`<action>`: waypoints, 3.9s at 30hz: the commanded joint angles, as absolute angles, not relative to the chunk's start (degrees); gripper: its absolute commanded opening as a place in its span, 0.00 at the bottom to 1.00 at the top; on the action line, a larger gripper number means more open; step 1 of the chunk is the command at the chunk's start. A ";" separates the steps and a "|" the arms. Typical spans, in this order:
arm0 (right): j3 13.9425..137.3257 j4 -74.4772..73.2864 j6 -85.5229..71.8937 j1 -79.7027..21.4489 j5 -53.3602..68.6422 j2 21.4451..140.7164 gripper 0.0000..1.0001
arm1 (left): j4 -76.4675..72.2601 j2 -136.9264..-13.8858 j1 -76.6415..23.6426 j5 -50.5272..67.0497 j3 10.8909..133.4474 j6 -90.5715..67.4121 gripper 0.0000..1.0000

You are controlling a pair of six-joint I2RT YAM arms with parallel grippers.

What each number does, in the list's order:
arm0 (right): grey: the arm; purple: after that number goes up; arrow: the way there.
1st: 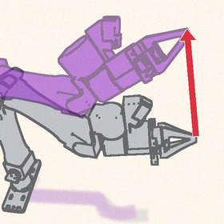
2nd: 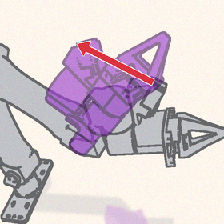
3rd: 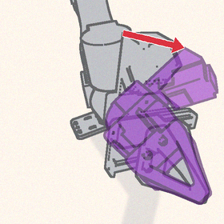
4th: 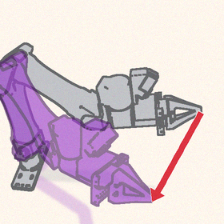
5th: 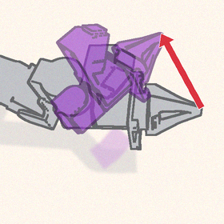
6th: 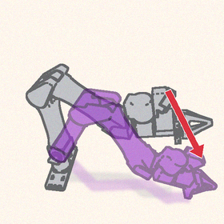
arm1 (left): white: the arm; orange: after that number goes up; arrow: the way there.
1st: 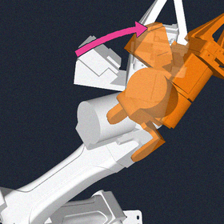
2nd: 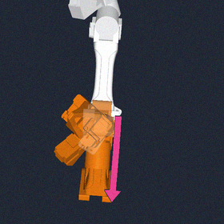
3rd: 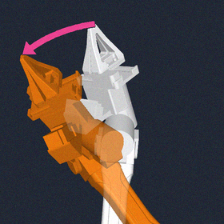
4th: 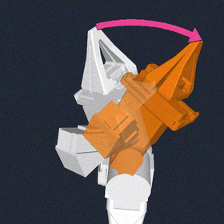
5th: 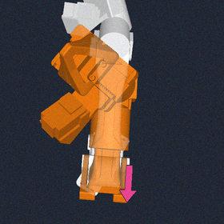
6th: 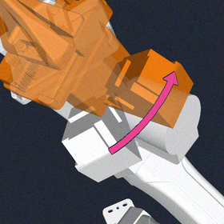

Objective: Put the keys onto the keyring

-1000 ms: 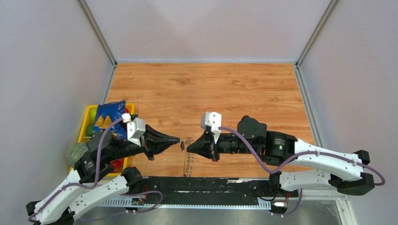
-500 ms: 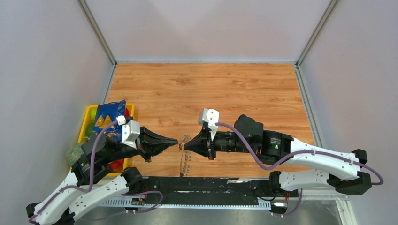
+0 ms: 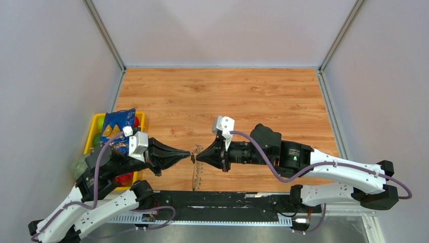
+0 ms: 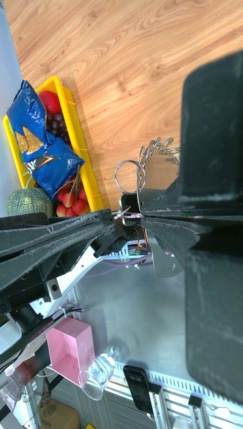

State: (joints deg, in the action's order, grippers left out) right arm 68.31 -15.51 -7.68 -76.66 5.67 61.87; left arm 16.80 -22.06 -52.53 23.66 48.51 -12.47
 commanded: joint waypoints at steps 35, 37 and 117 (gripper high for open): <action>65.23 -12.28 -7.65 -76.34 0.04 53.16 0.00 | 19.63 -22.88 -52.85 9.48 46.03 -17.05 0.20; 64.67 -13.41 -7.65 -76.30 -1.63 52.01 0.00 | 20.47 -24.06 -52.85 6.14 43.80 -19.95 0.26; 39.55 -8.53 -19.83 -59.42 11.79 41.82 0.00 | 62.01 -61.68 -91.93 -9.41 30.95 -94.52 0.22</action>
State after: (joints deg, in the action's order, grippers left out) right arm 39.57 -12.53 -19.44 -59.55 11.07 42.76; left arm 64.75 -63.53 -91.53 -10.59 32.75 -92.27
